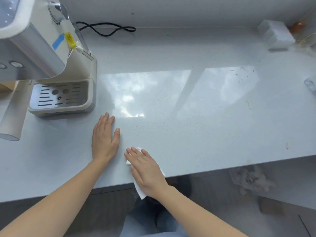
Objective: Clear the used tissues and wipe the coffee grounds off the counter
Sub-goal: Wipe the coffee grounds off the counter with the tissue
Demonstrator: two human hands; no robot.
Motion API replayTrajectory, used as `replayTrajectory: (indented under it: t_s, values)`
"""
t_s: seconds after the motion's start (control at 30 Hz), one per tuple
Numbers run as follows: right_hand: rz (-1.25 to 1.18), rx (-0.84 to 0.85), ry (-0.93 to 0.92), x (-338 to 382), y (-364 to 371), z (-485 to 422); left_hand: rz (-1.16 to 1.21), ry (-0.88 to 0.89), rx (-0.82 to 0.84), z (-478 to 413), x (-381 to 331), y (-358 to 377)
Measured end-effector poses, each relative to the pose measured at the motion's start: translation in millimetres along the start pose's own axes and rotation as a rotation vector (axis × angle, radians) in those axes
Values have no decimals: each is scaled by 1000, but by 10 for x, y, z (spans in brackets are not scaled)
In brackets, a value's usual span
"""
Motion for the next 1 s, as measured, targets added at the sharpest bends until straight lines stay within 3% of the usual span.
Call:
replayTrajectory:
  t_s: [0.07,0.17,0.23,0.3,0.33,0.4,0.47,0.57,0.67,0.77,0.9,1.0]
  values:
    - [-417,-115,344,-54,-106,51,110,-87,30,0,-26,-14]
    - [-1137,-264,831,-286,-250,148,470,-279,62,165,-243,-133]
    - [-1514,-347,943,-402,-483,156,662,-427,141,406,-471,-122]
    - [-1711,-407,981,-456,-777,163,876,-652,334,732,-736,44]
    - [-1712,-425,997,-515,-879,187,946,-722,470,907,-924,135]
    - [-1624,-494,1046,-679,-1061,271,975,-684,703,1166,-1320,249]
    - [-1660,-510,957,-724,-1244,227,952,-581,770,1245,-1612,293]
    - [-1712,-474,892,-788,-1361,205,879,-559,711,1211,-1791,297]
    - [-1592,-392,853,-909,-1449,266,855,-687,618,1157,-1755,319]
    - [-1493,-287,851,-955,-1518,313,855,-655,549,1051,-1760,298]
    - [-1266,-29,845,-937,-1544,398,862,-604,482,973,-1742,268]
    - [-998,26,853,-1020,-1641,462,867,-606,439,920,-1677,217]
Point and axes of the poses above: each hand's wrist, its own z-axis away from the middle knuckle, its own y-axis out of the palm, x = y × z, the point moved 8 cm from there along -z, towards the middle knuckle, and after that the axes turned 9 degrees about -x, right-handed, at the moved point
